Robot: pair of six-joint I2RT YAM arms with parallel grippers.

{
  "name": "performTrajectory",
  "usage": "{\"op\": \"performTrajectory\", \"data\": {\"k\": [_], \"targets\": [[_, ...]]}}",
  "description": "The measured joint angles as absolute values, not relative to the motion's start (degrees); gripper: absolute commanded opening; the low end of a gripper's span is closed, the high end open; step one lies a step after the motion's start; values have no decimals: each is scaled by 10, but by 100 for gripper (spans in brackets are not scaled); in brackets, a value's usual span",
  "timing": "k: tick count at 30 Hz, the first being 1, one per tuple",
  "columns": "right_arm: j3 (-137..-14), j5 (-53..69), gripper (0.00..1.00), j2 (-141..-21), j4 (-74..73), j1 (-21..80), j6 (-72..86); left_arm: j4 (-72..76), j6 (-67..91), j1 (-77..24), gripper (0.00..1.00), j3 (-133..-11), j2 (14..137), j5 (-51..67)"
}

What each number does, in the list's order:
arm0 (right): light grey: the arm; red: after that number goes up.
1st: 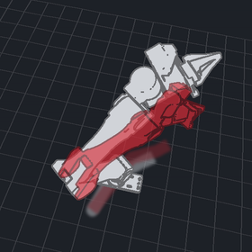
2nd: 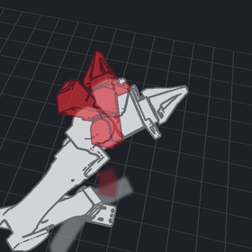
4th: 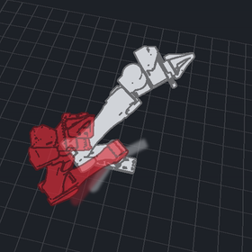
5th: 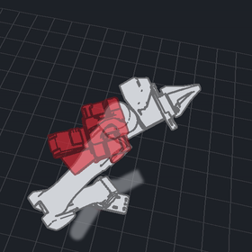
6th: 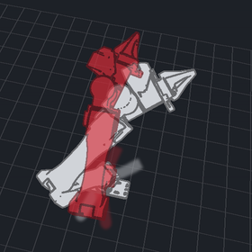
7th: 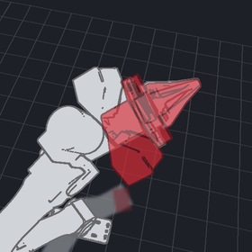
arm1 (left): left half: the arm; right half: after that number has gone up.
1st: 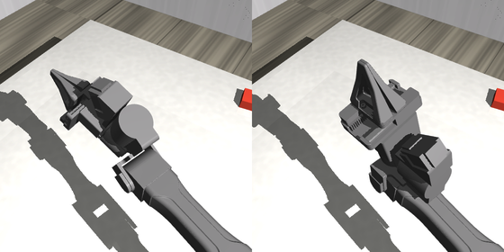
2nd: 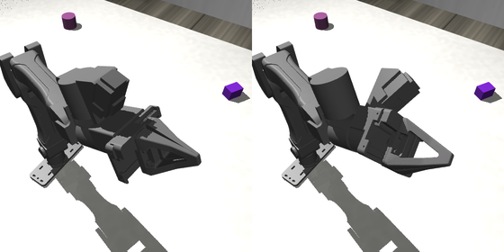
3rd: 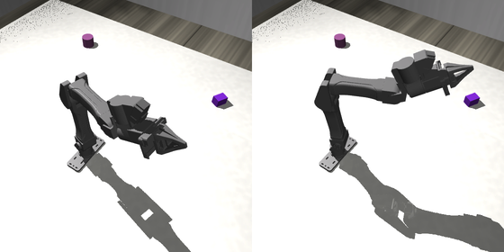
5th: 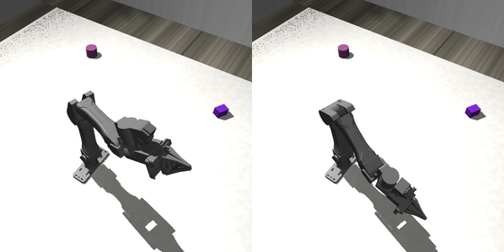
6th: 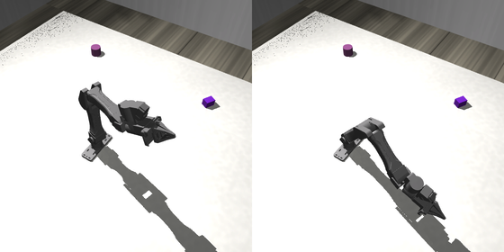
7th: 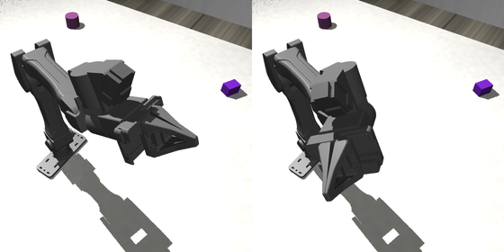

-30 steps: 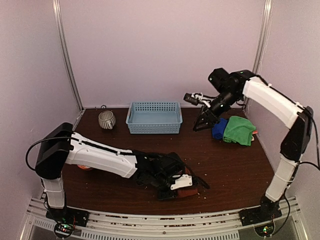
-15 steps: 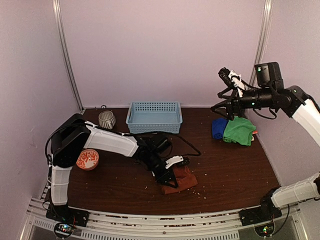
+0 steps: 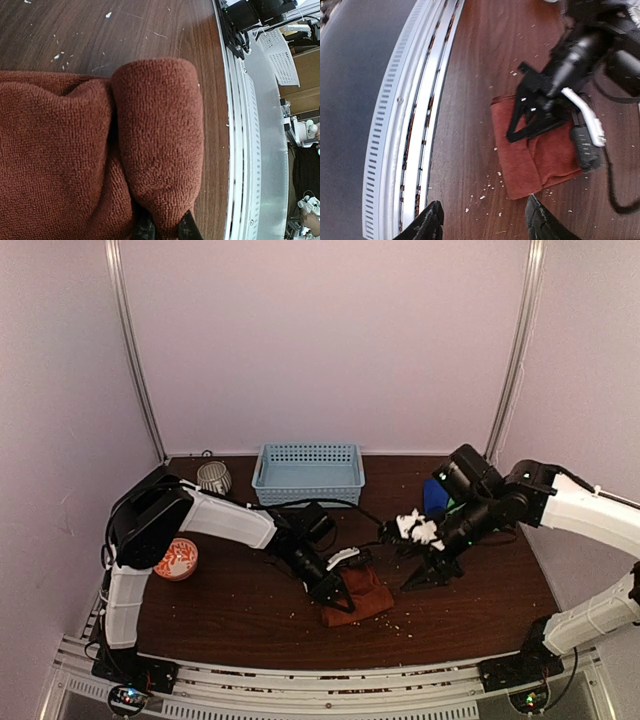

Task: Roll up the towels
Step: Roll the towel at the center of the board.

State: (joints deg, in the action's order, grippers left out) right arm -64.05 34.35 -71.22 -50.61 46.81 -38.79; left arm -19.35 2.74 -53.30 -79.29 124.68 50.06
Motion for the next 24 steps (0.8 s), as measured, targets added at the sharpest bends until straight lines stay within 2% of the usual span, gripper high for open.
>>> {"op": "performTrajectory", "data": {"k": [5, 16, 19, 24], "targets": [[-568, 236, 57, -741, -461, 571, -393, -194, 27, -532, 1, -793, 1248, 503], [-525, 91, 57, -847, -296, 630, -397, -193, 27, -532, 2, -793, 1248, 505], [-522, 75, 54, -874, -263, 636, -402, -193, 27, -532, 4, -793, 1249, 506], [-518, 59, 46, -917, -228, 637, -409, -192, 28, -531, 12, -793, 1250, 508]]}}
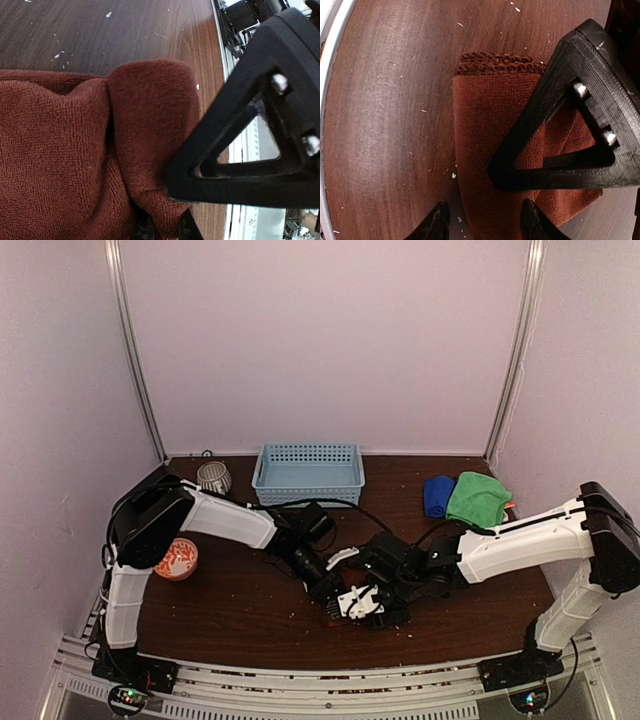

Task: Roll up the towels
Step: Roll the towel at the center of the board.

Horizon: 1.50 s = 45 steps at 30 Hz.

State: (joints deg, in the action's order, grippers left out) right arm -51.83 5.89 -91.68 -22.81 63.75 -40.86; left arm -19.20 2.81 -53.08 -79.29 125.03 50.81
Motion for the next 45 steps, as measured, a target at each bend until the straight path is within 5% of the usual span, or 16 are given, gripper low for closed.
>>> {"op": "performTrajectory", "data": {"k": [6, 17, 28, 37, 45], "targets": [[-519, 47, 30, -934, -205, 637, -408, -192, 30, -530, 19, -793, 1251, 509], [-553, 79, 15, -959, -228, 635, -401, -213, 25, -530, 52, -767, 1203, 449], [-654, 257, 12, -1015, -385, 602, -366, -222, 45, -509, 53, -703, 997, 242], [-822, 407, 10, -1173, -547, 517, -359, -95, 22, -591, 62, -573, 685, 72], [-917, 490, 9, -1269, -653, 482, -346, -109, -52, -712, 62, -642, 801, 10]]}}
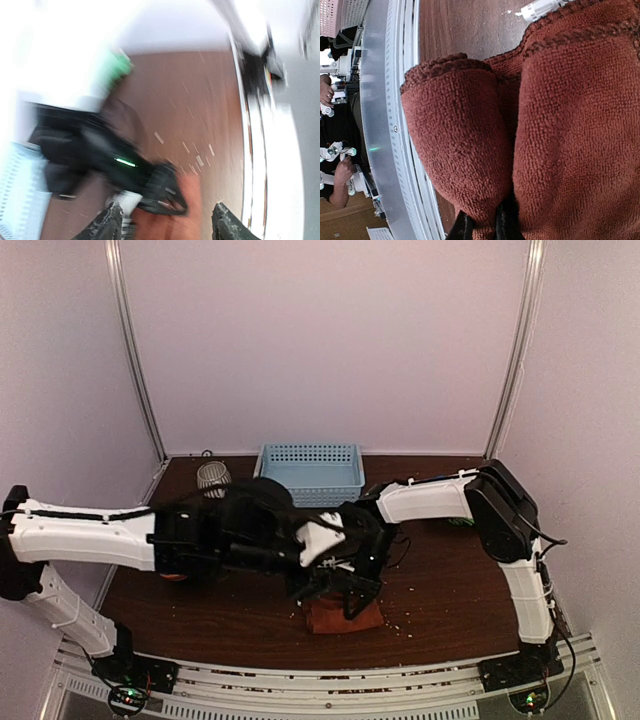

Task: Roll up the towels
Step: Roll the towel at the center of the board.

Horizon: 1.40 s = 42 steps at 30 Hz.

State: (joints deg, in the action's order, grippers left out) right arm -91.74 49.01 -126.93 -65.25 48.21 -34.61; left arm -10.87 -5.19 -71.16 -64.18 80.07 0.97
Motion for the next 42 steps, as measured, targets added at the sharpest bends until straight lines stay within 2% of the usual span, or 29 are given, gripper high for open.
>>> {"op": "performTrajectory", "data": {"k": [3, 8, 21, 25, 30, 33, 36, 42], "targets": [[-928, 501, 8, -1281, -668, 478, -345, -150, -79, -754, 62, -654, 901, -15], [-929, 503, 8, -1282, -670, 477, -345, -203, -108, -766, 62, -657, 1000, -43], [-929, 504, 8, -1282, -670, 476, -345, -230, -139, -766, 49, -694, 1086, -103], [-929, 505, 8, -1282, -670, 476, -345, -230, -140, -766, 41, -696, 1093, -116], [-931, 505, 22, -1282, -675, 476, -356, -236, -142, -766, 22, -702, 1100, -123], [-927, 508, 33, -1278, -682, 476, -383, -243, -145, -766, 16, -709, 1103, -117], [-922, 511, 42, -1259, -700, 471, -425, -244, -147, -766, 12, -712, 1104, -104], [-921, 515, 46, -1137, -744, 415, -472, -260, -146, -755, 11, -733, 1110, -54]]}}
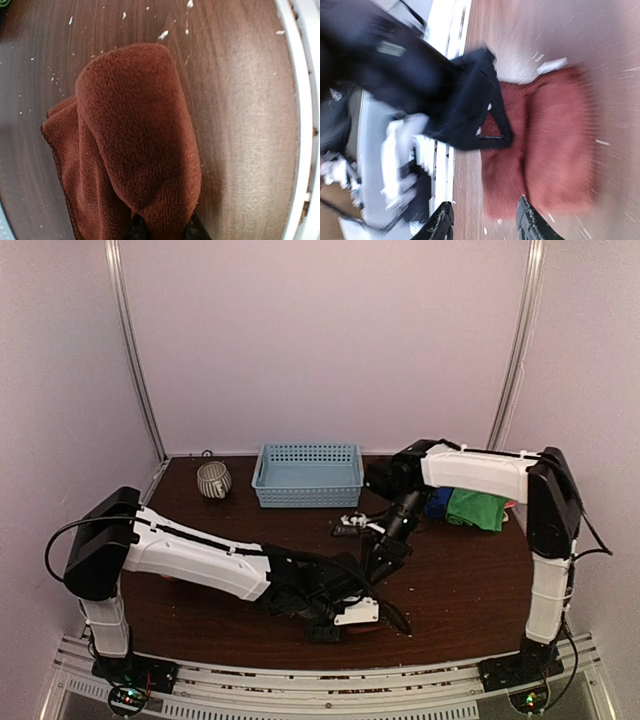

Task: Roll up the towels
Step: Roll the towel at the center of the board.

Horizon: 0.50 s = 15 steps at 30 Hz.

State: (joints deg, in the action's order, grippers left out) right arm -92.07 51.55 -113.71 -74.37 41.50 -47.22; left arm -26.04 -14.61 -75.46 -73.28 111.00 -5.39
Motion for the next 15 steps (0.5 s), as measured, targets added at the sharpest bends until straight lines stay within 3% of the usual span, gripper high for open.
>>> {"op": "performTrajectory", "data": {"k": [7, 15], "targets": [[-905, 516, 47, -947, -655, 323, -392, -293, -124, -695, 11, -763, 1120, 99], [-822, 529, 47, -774, -521, 316, -325, -317, -94, -607, 13, -806, 1181, 317]]}}
